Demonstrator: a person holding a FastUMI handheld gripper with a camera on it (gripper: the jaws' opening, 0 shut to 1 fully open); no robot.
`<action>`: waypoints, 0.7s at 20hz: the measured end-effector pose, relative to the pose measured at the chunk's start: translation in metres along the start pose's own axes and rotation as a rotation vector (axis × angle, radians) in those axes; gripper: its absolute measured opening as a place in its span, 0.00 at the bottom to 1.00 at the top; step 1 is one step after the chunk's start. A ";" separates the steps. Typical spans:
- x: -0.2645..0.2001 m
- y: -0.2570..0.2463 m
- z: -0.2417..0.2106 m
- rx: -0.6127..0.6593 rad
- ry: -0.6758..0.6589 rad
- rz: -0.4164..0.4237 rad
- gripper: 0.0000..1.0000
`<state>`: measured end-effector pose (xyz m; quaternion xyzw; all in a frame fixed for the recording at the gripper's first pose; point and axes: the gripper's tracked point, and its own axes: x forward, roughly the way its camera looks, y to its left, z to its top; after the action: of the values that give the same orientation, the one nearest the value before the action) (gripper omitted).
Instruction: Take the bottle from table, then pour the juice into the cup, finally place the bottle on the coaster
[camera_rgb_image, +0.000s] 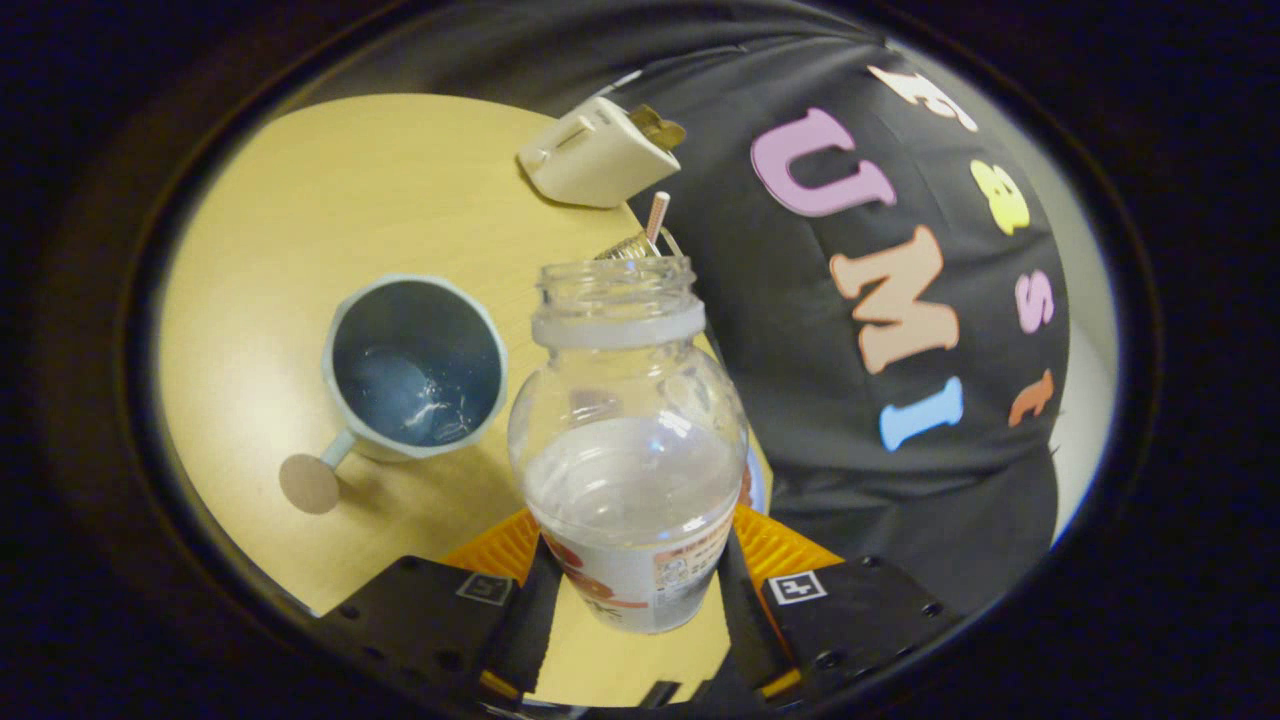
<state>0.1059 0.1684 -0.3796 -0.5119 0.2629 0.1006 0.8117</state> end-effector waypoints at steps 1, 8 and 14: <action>0.004 0.000 -0.002 0.056 0.011 0.021 0.77; 0.023 -0.010 0.013 0.418 0.014 0.171 0.77; 0.050 -0.025 0.042 0.732 -0.018 0.264 0.77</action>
<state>0.1719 0.1889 -0.3724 -0.1494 0.3379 0.1084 0.9229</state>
